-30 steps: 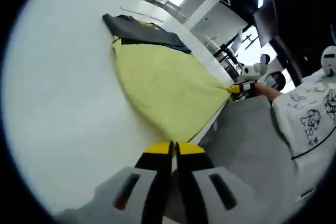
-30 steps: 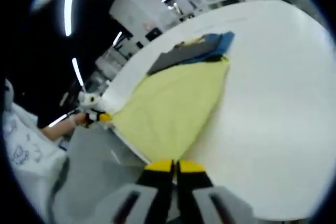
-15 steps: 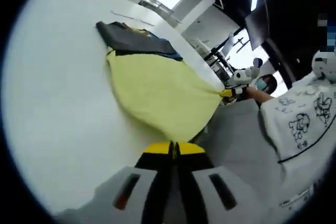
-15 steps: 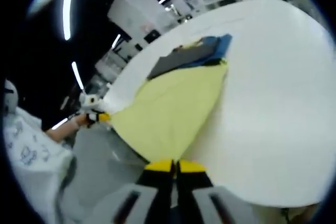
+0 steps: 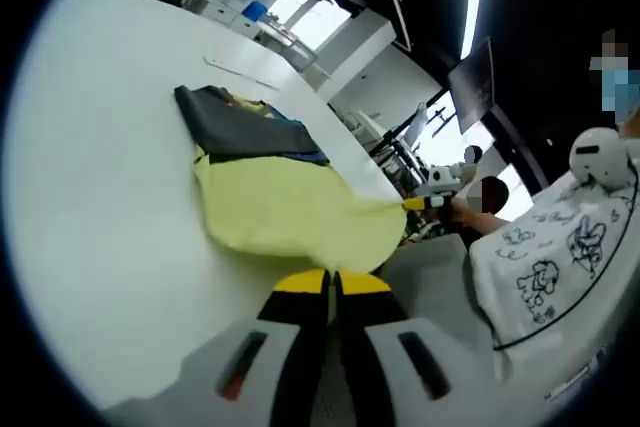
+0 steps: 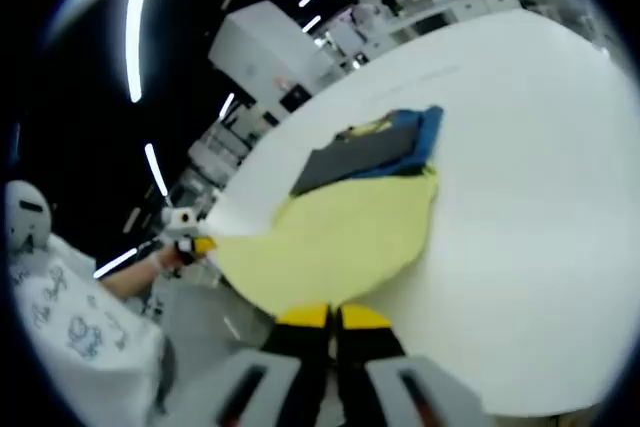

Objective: Fold the garment on the visible template until the final outline fits inside the template.

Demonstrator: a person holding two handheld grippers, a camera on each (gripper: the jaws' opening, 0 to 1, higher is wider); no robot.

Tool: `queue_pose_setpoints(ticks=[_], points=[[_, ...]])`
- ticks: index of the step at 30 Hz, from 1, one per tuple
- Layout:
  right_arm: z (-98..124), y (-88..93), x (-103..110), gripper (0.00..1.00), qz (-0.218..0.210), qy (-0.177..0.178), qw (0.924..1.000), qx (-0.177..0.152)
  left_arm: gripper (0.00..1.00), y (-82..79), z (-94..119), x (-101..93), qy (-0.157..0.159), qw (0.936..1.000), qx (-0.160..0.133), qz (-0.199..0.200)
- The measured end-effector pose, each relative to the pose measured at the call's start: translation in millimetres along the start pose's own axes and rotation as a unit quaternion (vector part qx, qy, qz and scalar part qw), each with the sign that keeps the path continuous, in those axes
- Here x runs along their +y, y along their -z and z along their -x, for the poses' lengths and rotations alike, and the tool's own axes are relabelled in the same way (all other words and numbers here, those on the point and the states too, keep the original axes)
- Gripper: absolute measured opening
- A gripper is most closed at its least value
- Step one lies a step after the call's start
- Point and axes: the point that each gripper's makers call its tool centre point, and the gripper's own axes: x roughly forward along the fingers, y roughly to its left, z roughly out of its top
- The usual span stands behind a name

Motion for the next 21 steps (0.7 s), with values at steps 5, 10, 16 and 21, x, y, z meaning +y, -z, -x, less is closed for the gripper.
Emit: queue_pose_setpoints(ticks=[5, 10, 16, 21], points=[[-1, -37.6, 3, 0.0, -0.004, -0.01, 0.9993, -0.037, 0.0, -34.7, -4, -3.8, 0.009, 0.9995, -0.03, -0.009], [-9, -71.3, -1, 0.0, -0.001, -0.009, 0.9984, -0.056, 0.0, -75.0, -14, 4.4, 0.018, 0.9963, -0.084, 0.008], [-19, -106.2, -13, 0.0, -0.005, -0.012, 0.9971, -0.075, 0.0, -118.5, -34, 16.5, 0.026, 0.9901, -0.135, 0.027], [-30, -143.7, -28, 0.0, -0.008, -0.009, 0.995, -0.099, 0.0, -147.6, -43, 39.7, 0.011, 0.9851, -0.167, 0.042]])
